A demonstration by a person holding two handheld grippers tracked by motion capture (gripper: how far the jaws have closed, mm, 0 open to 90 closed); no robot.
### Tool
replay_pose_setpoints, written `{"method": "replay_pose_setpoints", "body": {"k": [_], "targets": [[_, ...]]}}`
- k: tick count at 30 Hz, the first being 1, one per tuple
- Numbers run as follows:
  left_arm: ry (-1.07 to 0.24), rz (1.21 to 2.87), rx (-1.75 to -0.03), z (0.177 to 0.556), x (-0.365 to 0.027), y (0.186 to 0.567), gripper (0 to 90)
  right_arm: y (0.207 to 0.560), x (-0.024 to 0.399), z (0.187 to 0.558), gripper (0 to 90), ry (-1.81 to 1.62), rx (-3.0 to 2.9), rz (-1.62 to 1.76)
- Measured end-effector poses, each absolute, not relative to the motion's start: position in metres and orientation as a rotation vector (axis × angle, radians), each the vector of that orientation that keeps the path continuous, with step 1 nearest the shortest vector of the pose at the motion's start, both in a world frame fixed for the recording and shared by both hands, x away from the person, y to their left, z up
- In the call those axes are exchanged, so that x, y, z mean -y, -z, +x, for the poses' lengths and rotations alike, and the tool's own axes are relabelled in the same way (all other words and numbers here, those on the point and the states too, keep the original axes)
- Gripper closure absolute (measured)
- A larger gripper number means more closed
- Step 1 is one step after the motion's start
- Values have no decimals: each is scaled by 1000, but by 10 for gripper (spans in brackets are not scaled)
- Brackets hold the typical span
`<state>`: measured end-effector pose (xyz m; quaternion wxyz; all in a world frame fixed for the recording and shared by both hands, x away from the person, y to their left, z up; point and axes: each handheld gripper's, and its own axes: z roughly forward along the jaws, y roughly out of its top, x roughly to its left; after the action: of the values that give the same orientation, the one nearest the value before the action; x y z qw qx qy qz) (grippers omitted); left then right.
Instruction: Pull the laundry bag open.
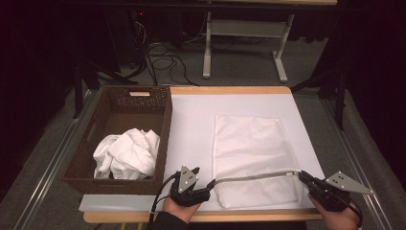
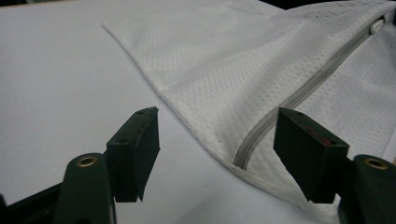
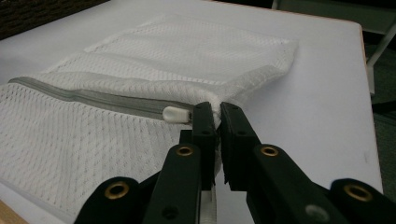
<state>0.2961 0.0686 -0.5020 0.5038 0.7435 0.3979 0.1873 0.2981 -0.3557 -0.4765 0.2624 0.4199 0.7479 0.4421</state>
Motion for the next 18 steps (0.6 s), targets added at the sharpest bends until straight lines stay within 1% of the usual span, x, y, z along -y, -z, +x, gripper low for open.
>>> {"method": "replay_pose_setpoints", "body": {"k": [7,9,18], "targets": [[-444,1780,-906,299,-53,487,338,476,355,298,865,-1193,-2024,1122],[-424,1781,-894,301,-45,484,342,475,355,297,865,-1199,-2025,1120],[-406,1769,-830,307,-18,477,381,472,355,296,867,-1218,-2025,1087]]}}
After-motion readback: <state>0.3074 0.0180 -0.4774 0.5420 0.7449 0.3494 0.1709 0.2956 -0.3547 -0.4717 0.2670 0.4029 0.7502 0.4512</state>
